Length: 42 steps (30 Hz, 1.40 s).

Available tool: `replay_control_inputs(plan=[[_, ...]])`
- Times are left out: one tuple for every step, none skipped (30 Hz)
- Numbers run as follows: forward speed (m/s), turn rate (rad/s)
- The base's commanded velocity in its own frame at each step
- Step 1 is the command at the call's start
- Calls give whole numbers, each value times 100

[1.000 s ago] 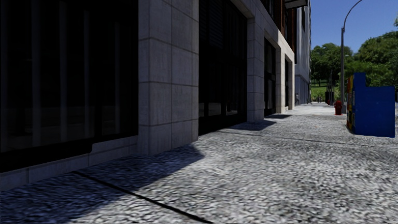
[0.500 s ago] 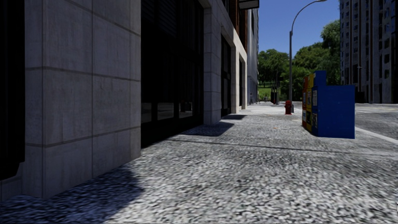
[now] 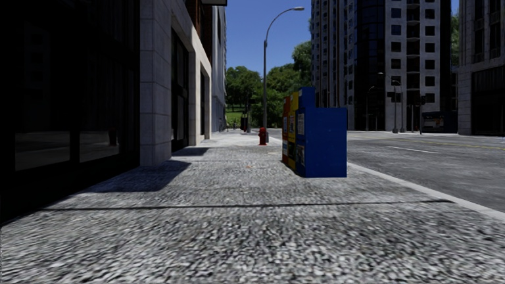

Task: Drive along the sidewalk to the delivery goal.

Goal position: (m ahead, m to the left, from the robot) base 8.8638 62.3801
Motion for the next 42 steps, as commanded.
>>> replay_control_inputs(plan=[[200, 0], [200, 0], [200, 0], [200, 0], [200, 25], [200, 48], [200, 48], [200, 57], [200, 59], [200, 60], [200, 60], [200, 18], [200, 18], [200, 0], [200, 0], [200, 0], [200, 0], [200, 0], [200, 0], [200, 0], [200, 0], [200, 0], [200, 0], [200, 0], [200, 0], [200, 0], [200, 0], [200, 0], [200, 0], [200, 0], [200, 0], [200, 0], [200, 0], [200, 0], [200, 0], [200, 0], [200, 0], [200, 0], [200, 0], [200, 0], [200, 0], [200, 0]])
